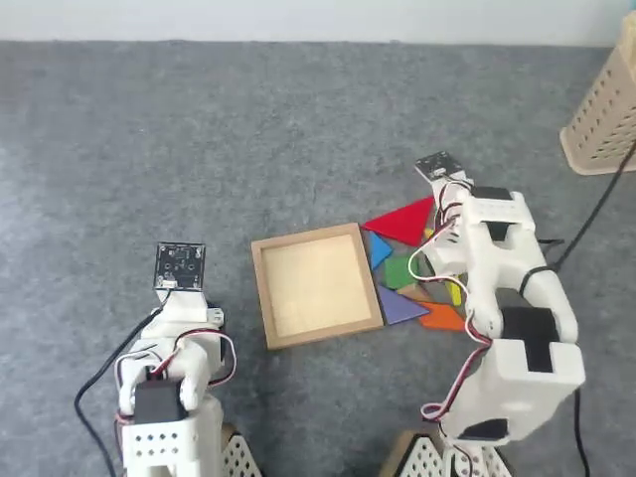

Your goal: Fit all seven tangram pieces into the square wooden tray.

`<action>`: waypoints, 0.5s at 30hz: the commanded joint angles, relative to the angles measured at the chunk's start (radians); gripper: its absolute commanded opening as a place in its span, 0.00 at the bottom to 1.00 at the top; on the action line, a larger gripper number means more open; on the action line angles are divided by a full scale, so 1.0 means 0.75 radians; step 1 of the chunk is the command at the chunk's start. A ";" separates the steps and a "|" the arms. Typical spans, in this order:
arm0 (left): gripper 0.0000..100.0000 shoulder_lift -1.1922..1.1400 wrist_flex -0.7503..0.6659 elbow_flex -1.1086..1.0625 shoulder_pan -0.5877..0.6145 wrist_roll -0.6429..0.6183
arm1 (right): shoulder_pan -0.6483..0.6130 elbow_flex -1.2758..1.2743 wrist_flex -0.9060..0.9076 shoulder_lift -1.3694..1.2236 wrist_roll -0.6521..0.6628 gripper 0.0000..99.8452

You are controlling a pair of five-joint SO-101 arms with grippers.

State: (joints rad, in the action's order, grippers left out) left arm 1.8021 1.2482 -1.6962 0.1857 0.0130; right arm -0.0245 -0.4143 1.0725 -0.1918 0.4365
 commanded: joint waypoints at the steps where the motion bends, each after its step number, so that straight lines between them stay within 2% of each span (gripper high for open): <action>1: 0.01 0.023 0.002 0.015 -0.004 -0.010 | 0.040 0.117 0.073 0.007 -0.018 0.01; 5: 0.01 0.023 0.002 0.015 -0.004 -0.010 | 0.085 0.250 0.199 0.007 -0.108 0.01; 8: 0.01 0.023 0.002 0.015 -0.004 -0.010 | 0.071 0.356 0.298 0.007 -0.106 0.01; 11: 0.01 0.023 0.002 0.015 -0.004 -0.010 | -0.009 0.442 0.416 0.050 -0.129 0.01; 15: 0.01 0.023 0.002 0.015 -0.004 -0.010 | -0.167 0.413 0.418 0.228 -0.254 0.01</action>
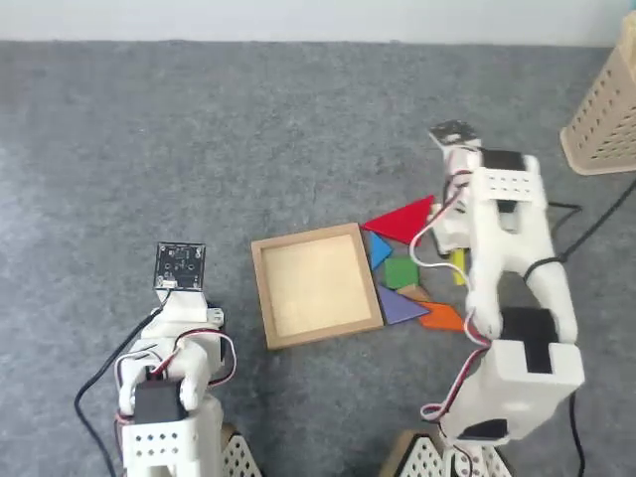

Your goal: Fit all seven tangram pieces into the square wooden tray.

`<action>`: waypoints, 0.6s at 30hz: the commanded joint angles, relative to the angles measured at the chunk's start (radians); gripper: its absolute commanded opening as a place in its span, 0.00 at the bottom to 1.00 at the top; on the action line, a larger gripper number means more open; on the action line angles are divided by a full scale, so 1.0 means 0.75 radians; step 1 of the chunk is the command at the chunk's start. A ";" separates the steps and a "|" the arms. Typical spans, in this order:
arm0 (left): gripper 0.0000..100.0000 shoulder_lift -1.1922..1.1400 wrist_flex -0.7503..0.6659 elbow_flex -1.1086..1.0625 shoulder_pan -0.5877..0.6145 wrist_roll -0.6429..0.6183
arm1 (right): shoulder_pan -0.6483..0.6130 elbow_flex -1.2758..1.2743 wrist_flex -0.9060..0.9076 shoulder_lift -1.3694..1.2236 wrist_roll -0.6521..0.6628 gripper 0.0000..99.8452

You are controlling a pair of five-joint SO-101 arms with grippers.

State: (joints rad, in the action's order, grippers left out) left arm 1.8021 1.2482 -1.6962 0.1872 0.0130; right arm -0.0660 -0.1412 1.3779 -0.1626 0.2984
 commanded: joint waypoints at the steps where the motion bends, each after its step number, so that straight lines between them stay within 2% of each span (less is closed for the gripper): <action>1: 0.01 0.023 0.002 0.015 -0.006 -0.010 | -0.163 0.027 0.003 0.242 -0.086 0.01; 7: 0.01 0.023 0.002 0.015 -0.006 -0.010 | -0.494 -0.160 -0.167 0.465 -0.284 0.01; 13: 0.01 0.023 0.002 0.015 -0.006 -0.010 | -0.697 -0.272 -0.394 0.369 -0.421 0.01; 18: 0.01 0.023 0.002 0.015 -0.006 -0.010 | -0.877 -0.270 -0.463 0.208 -0.540 0.01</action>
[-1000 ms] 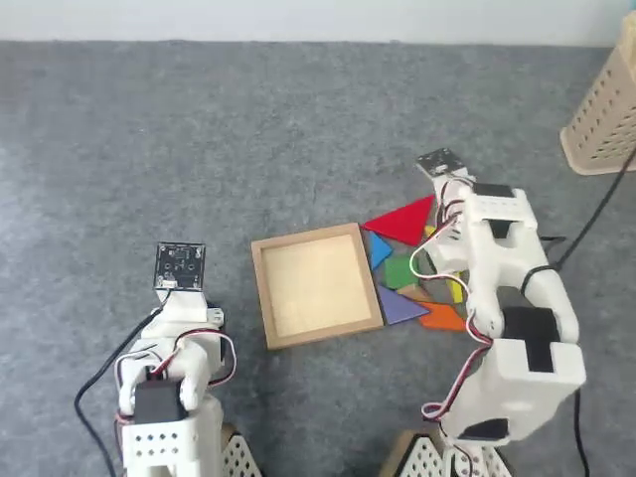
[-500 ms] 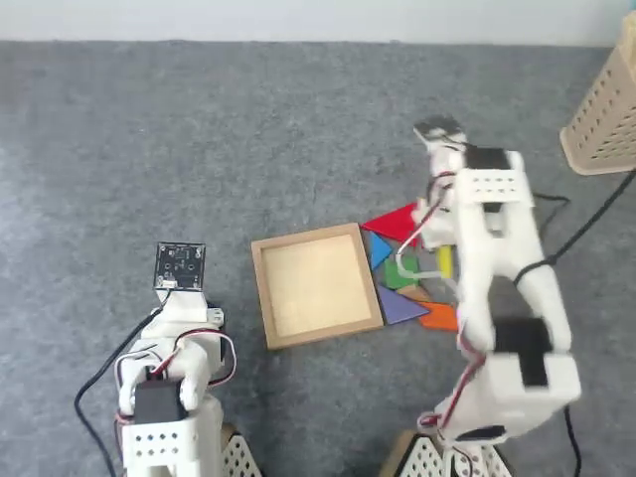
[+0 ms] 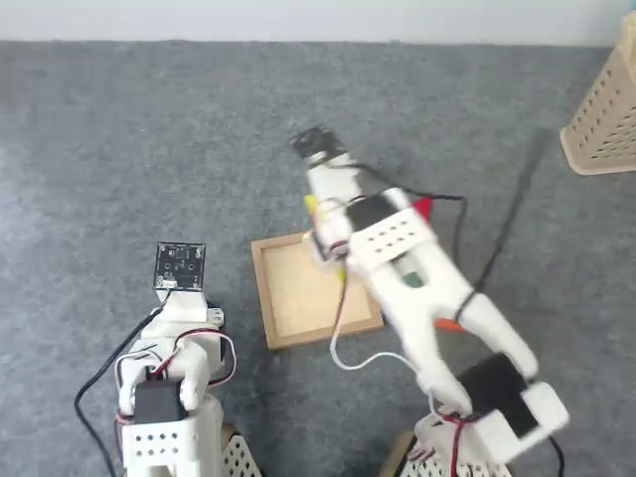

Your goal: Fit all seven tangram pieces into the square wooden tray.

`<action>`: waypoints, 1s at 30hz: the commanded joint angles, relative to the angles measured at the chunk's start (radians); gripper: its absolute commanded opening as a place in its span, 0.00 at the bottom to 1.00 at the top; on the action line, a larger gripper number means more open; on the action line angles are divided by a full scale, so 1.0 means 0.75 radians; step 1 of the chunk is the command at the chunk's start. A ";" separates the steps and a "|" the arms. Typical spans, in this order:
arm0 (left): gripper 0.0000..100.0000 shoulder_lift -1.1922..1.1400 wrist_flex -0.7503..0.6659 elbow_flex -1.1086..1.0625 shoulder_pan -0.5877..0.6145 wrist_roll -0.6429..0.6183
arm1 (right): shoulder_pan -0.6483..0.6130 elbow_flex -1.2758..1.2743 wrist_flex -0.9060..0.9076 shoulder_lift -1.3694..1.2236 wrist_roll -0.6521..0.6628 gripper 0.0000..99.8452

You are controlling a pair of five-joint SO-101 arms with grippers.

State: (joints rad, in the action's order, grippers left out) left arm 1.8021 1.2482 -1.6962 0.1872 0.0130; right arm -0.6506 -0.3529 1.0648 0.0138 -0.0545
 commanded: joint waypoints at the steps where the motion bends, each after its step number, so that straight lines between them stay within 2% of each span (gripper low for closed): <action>1: 0.01 0.023 0.002 0.015 -0.006 -0.010 | -0.128 0.012 -0.046 -0.052 -0.088 0.01; 7: 0.01 0.023 0.002 0.015 -0.006 -0.010 | -0.159 0.037 -0.054 -0.136 -0.147 0.01; 12: 0.01 0.023 0.002 0.015 -0.006 -0.010 | -0.163 0.041 -0.054 -0.193 -0.082 0.01; 14: 0.01 0.023 0.002 0.015 -0.006 -0.010 | -0.161 0.041 -0.052 -0.218 -0.039 0.04; 19: 0.01 0.023 0.002 0.015 -0.006 -0.010 | -0.161 0.041 -0.044 -0.228 -0.121 0.18; 25: 0.01 0.023 0.002 0.015 -0.006 -0.010 | -0.148 0.041 -0.042 -0.226 -0.129 0.18; 30: 0.01 0.023 0.002 0.015 -0.006 -0.010 | -0.064 0.055 -0.011 -0.173 -0.129 0.18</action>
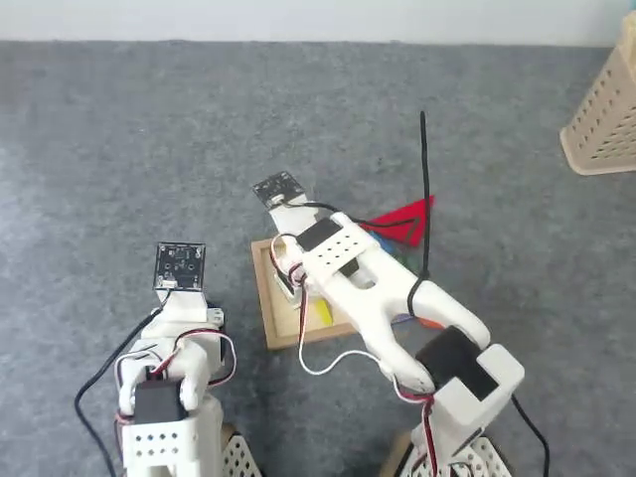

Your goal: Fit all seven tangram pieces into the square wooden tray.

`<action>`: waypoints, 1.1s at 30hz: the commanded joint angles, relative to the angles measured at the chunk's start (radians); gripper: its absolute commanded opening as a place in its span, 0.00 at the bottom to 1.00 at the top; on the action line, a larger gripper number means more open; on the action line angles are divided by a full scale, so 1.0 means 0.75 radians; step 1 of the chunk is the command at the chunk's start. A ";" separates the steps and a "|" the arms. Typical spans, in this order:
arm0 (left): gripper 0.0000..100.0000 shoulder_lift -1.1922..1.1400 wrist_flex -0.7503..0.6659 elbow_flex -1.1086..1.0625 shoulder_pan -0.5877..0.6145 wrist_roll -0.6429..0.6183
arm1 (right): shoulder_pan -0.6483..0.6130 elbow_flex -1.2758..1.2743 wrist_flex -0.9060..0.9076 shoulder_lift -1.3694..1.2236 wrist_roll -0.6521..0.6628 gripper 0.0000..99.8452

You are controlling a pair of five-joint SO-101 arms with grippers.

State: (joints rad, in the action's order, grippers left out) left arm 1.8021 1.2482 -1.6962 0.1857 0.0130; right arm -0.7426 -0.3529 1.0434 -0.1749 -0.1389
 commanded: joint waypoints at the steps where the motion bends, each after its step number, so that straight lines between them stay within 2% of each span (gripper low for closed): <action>1: 0.01 0.023 0.002 0.015 -0.004 -0.010 | 0.075 0.055 0.030 0.103 -0.016 0.19; 7: 0.01 0.023 0.002 0.015 -0.004 -0.010 | 0.134 0.047 0.040 0.165 -0.014 0.19; 20: 0.01 0.023 0.002 0.015 -0.004 -0.010 | 0.130 0.055 -0.009 -0.026 -0.016 0.18; 29: 0.01 0.023 0.002 0.015 -0.004 -0.010 | -0.095 0.051 0.005 -0.038 -0.014 0.19; 33: 0.01 0.023 0.002 0.015 -0.004 -0.010 | -0.132 0.055 -0.005 -0.036 -0.014 0.19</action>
State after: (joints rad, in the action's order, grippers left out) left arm 1.8021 1.2482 -1.6962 0.1872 0.0130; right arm -0.8071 -0.3314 1.0510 -0.2056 -0.1404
